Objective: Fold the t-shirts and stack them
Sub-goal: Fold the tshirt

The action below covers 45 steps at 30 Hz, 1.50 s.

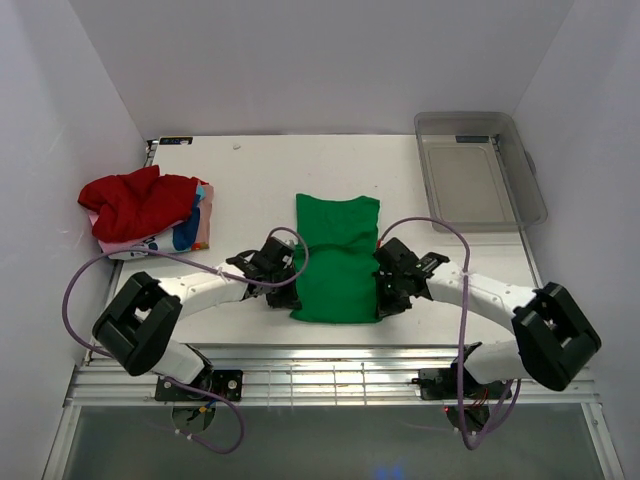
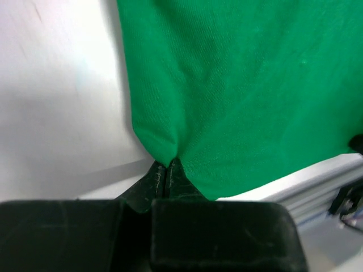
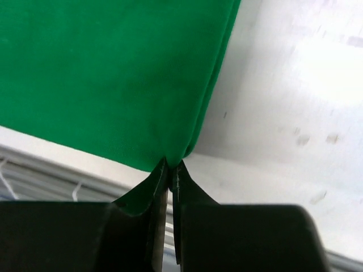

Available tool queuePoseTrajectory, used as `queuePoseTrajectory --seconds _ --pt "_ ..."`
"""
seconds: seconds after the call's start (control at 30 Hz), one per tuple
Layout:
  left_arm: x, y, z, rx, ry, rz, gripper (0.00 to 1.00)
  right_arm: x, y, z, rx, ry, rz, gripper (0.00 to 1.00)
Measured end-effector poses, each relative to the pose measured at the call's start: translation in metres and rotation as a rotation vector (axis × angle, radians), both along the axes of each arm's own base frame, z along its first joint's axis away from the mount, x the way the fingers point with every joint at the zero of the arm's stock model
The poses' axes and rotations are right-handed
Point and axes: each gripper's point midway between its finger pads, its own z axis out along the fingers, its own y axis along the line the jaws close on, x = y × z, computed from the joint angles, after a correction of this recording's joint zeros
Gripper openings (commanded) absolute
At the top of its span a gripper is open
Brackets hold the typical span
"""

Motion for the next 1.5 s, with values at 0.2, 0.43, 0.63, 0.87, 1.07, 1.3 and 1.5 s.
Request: queuePoseTrajectory --seconds 0.2,0.43,0.63,0.87,1.07,1.3,1.5 --pt "-0.05 0.007 0.005 0.03 0.116 -0.041 0.0 -0.041 0.004 0.032 0.046 -0.01 0.043 0.08" --pt "-0.038 -0.003 0.07 0.008 0.063 0.001 0.0 -0.034 0.009 0.073 0.05 -0.055 0.002 0.08" --pt "0.004 -0.014 0.122 -0.048 -0.053 0.089 0.0 0.01 0.033 0.106 0.028 -0.16 -0.019 0.08" --pt "0.046 0.019 0.094 0.022 -0.007 0.23 0.0 0.06 0.034 0.11 -0.052 -0.212 -0.066 0.08" --pt "0.085 0.01 0.082 0.021 0.01 0.215 0.0 0.104 0.021 0.111 -0.103 -0.244 -0.111 0.08" --pt "0.132 -0.004 0.095 -0.027 -0.035 0.203 0.0 0.146 0.01 0.104 -0.148 -0.25 -0.129 0.08" --pt "0.17 0.005 0.111 -0.079 -0.068 0.241 0.0 0.185 0.016 0.105 -0.139 -0.263 -0.121 0.08"
